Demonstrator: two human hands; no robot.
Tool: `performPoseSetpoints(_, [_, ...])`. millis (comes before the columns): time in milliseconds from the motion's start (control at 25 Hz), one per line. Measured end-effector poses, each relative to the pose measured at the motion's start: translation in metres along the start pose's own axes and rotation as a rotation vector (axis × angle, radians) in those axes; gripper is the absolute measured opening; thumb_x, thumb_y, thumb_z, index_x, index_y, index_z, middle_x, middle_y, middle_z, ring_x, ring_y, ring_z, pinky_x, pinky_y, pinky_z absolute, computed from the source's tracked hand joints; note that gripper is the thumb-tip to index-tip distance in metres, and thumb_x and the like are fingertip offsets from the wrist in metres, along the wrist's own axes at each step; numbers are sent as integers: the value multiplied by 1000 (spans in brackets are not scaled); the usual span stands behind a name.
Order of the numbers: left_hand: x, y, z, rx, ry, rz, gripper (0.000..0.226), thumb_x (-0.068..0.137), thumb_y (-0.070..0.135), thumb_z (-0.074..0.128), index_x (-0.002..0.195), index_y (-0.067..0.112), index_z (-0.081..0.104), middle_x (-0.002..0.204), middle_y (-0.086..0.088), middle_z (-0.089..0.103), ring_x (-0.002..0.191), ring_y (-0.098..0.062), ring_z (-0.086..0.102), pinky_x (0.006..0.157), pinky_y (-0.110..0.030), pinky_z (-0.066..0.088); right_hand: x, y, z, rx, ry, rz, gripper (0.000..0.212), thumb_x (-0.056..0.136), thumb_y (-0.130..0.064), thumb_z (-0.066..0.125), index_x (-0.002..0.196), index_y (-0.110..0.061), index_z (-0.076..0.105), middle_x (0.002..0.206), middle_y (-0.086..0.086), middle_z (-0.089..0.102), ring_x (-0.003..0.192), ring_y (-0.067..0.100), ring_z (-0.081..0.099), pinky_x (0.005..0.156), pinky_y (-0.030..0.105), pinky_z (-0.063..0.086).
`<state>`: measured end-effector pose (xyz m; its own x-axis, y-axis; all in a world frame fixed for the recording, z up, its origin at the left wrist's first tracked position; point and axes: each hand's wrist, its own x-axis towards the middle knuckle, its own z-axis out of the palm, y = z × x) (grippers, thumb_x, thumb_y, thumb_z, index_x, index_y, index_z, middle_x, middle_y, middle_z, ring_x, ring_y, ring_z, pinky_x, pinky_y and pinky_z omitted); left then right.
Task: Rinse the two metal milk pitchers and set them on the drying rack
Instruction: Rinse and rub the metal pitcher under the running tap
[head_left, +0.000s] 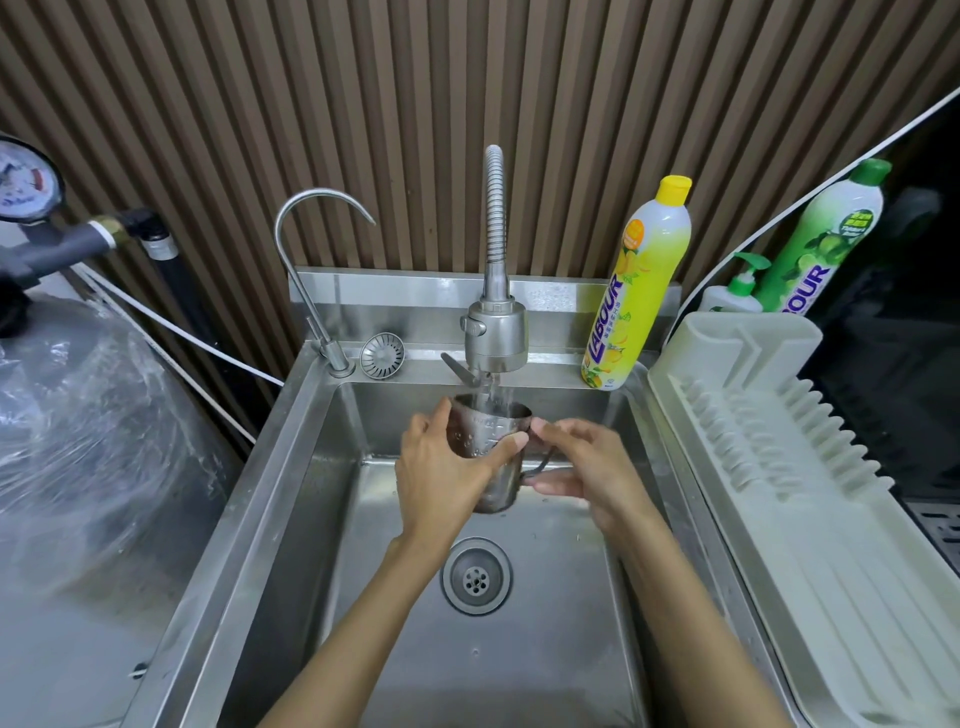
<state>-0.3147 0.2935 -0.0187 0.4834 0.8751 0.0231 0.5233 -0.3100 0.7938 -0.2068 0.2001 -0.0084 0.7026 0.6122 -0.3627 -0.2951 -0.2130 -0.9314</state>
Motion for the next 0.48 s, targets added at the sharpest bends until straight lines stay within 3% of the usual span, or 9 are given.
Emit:
performPoseSetpoints(80, [2,-4,6,-225,-126,-82,62,53,57,77,104,23,65,98,0,71,91,-13,67,91,-35,53,-4,-15,-2,-247,158,-123,22,77,-26,71,67,-16,55,75,2,67,41,25,63,55,40,58])
performPoseSetpoints(200, [8,-7,14,-471,-267,-139,56,52,39,84,102,23,66,100,2,75,97,-12,68,99,-42,49,-10,-19,7,-592,315,-351,21,80,-28,67,67,-22,51,78,0,68,65,28,70,69,42,55])
performPoseSetpoints(240, [11,-7,16,-510,-246,-115,59,52,34,84,106,23,63,102,1,74,99,-13,68,100,-44,48,-10,-16,10,-553,322,-399,18,81,-25,65,69,-23,52,88,2,70,77,26,70,71,43,56])
performPoseSetpoints(320, [17,-4,15,-559,-160,-30,70,53,21,82,117,25,55,112,0,70,106,-16,65,101,-41,48,-7,-7,15,-158,191,-365,20,84,-12,62,69,-18,51,109,4,69,94,20,67,67,41,60])
performPoseSetpoints(400, [18,0,6,-482,-59,84,84,54,13,82,129,24,47,122,7,59,113,-11,56,103,-19,42,-2,1,18,252,-24,-218,23,87,-5,58,67,-12,47,116,6,64,97,20,66,61,34,60])
performPoseSetpoints(440, [16,3,-1,-413,-18,130,87,56,8,82,133,21,44,122,10,51,114,-9,51,100,-8,37,-1,6,21,354,-104,-130,23,88,-6,57,67,-12,46,113,9,63,92,21,68,59,30,59])
performPoseSetpoints(480, [13,7,-7,-315,18,165,88,58,8,81,137,17,42,121,9,45,115,-10,47,97,-5,34,0,10,23,410,-163,-48,23,88,-10,56,68,-13,46,106,12,64,84,20,70,56,27,57])
